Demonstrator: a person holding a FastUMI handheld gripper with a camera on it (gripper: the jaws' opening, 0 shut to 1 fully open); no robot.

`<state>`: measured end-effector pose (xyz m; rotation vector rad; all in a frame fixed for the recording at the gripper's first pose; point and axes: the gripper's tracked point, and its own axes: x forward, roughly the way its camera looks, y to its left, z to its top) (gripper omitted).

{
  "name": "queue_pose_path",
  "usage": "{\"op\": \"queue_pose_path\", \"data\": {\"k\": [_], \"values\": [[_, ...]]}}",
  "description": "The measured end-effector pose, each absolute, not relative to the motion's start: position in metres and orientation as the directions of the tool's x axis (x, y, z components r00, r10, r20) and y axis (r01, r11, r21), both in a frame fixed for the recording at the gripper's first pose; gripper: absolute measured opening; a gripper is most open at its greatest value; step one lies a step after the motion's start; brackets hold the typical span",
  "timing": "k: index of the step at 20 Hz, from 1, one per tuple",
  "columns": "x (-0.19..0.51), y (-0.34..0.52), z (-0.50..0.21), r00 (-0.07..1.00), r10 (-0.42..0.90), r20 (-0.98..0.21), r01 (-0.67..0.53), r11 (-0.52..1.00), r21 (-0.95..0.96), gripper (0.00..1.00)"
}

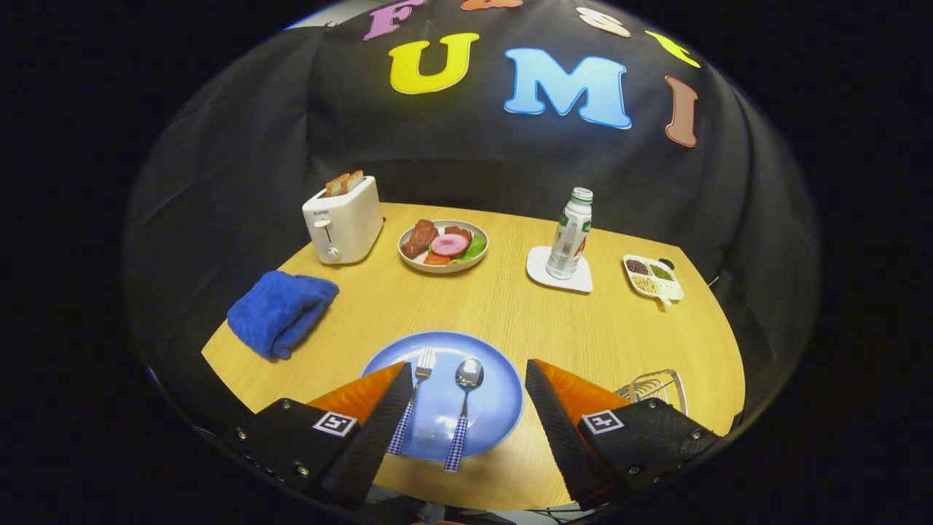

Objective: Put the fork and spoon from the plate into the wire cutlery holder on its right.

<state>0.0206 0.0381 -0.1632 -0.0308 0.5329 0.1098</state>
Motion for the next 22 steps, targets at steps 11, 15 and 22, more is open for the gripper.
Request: {"op": "queue_pose_path", "data": {"k": [11,15,22], "values": [[0.013,0.037,-0.263,0.63,0.078,-0.773,-0.119,0.993,0.003,0.97],[0.02,0.033,-0.272,0.597,0.046,-0.801,-0.111,0.994,-0.025,0.97],[0.016,0.036,-0.273,0.532,0.02,-0.847,-0.172,0.981,-0.085,0.72]]}}
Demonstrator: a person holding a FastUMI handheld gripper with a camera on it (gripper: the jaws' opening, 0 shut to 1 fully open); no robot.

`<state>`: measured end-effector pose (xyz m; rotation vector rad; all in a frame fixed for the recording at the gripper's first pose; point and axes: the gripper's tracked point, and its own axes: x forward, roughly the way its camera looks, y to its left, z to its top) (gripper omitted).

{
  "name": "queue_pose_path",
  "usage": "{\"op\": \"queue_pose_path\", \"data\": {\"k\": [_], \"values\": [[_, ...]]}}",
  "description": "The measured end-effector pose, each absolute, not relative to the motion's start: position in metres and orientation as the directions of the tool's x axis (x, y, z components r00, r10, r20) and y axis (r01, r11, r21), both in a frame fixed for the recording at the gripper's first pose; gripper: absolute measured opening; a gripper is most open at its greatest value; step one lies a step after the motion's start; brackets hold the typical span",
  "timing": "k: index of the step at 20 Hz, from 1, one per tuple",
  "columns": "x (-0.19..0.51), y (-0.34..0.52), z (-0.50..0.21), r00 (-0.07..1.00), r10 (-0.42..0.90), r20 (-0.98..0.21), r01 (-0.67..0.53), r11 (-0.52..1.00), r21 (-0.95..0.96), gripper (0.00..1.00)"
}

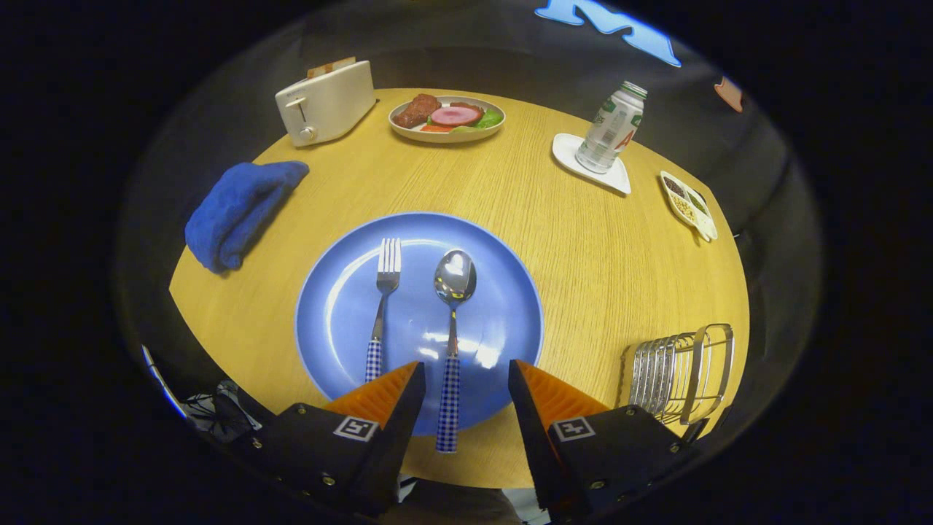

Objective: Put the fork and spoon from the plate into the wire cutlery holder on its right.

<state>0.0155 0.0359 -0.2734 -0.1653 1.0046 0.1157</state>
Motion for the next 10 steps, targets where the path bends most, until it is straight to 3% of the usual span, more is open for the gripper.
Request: {"op": "queue_pose_path", "data": {"k": [6,10], "values": [[0.003,0.044,-0.302,0.374,0.023,-0.927,-0.265,0.961,-0.083,0.72],[0.003,0.043,-0.301,0.333,0.023,-0.943,-0.259,0.963,-0.068,0.21]]}}
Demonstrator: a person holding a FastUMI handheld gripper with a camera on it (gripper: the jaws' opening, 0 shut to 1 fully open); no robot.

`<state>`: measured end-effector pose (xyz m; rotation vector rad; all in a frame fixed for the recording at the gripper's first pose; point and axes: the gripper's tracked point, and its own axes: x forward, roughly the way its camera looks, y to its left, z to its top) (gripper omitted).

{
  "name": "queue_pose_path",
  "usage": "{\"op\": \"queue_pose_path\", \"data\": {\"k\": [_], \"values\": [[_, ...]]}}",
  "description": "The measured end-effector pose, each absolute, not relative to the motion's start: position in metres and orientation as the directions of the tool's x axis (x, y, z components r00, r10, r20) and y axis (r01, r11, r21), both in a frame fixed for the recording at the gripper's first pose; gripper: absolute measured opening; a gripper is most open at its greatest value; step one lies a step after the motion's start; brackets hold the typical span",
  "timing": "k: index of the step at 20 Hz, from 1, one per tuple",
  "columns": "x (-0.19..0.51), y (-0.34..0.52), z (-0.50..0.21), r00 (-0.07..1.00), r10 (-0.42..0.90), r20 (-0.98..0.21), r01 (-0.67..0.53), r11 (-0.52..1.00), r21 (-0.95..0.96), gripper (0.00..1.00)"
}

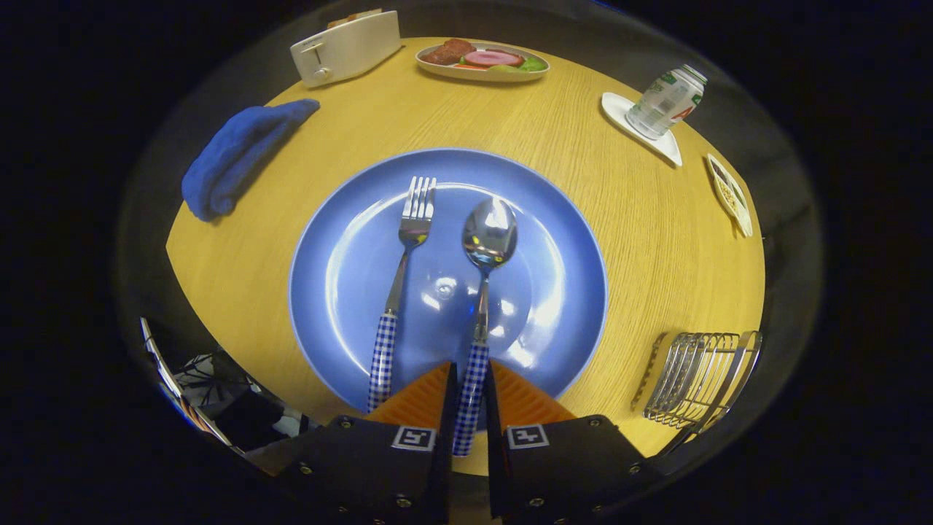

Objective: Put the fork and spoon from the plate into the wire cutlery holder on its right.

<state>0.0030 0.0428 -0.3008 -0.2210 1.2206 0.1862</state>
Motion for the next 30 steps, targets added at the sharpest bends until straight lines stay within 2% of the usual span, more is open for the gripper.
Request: {"op": "queue_pose_path", "data": {"k": [5,6,15,20,25,30], "values": [[0.006,0.031,-0.288,0.348,0.015,-0.937,-0.265,0.961,-0.084,0.21],[0.006,0.028,-0.295,0.342,0.015,-0.94,-0.272,0.959,-0.083,0.02],[0.008,0.023,-0.284,0.345,0.014,-0.939,-0.333,0.937,-0.109,0.02],[-0.002,0.005,-0.256,0.343,-0.014,-0.939,-0.387,0.909,-0.155,0.02],[-0.019,-0.045,-0.206,0.343,-0.078,-0.936,-0.455,0.858,-0.238,0.02],[-0.045,-0.119,-0.163,0.318,-0.178,-0.931,-0.401,0.865,-0.302,0.02]]}}
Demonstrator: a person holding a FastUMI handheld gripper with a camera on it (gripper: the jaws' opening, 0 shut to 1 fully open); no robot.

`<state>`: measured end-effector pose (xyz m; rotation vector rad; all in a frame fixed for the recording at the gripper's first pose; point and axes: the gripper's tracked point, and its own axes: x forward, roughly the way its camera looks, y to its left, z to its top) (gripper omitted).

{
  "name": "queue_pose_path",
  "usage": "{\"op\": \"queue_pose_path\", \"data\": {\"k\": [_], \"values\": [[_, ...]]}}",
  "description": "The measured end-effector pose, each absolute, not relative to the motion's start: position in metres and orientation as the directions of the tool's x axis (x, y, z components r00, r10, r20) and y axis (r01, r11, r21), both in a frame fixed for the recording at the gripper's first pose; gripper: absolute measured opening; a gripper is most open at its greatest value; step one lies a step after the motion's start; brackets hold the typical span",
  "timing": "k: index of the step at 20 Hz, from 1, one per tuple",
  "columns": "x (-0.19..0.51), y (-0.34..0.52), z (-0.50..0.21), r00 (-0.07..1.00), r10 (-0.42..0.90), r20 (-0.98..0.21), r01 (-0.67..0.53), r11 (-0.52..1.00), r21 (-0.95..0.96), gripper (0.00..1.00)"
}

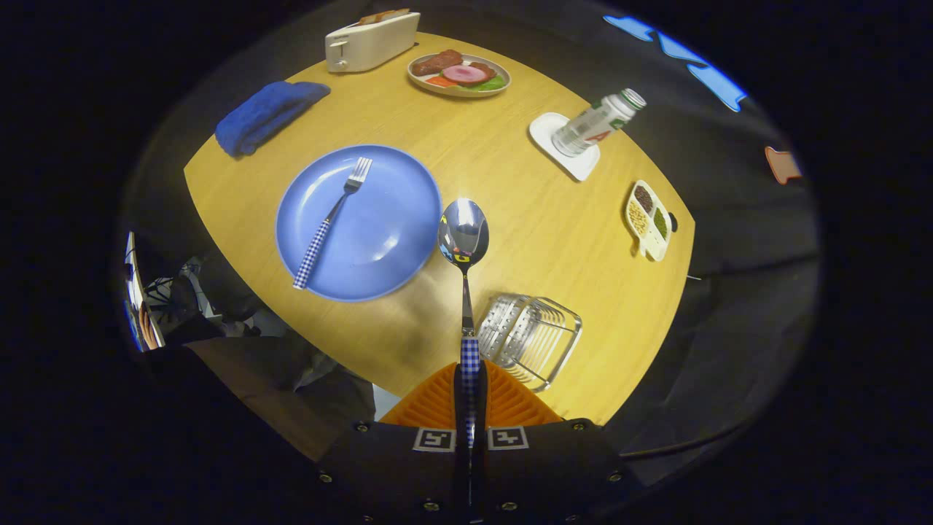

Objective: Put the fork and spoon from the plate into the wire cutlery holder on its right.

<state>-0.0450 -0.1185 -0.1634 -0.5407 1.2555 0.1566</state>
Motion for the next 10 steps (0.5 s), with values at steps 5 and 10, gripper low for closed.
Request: {"op": "queue_pose_path", "data": {"k": [5,10], "values": [[-0.078,-0.17,-0.159,0.212,-0.219,-0.952,-0.368,0.885,-0.286,0.02],[-0.091,-0.204,-0.167,0.074,-0.261,-0.962,-0.418,0.868,-0.268,0.02]]}}
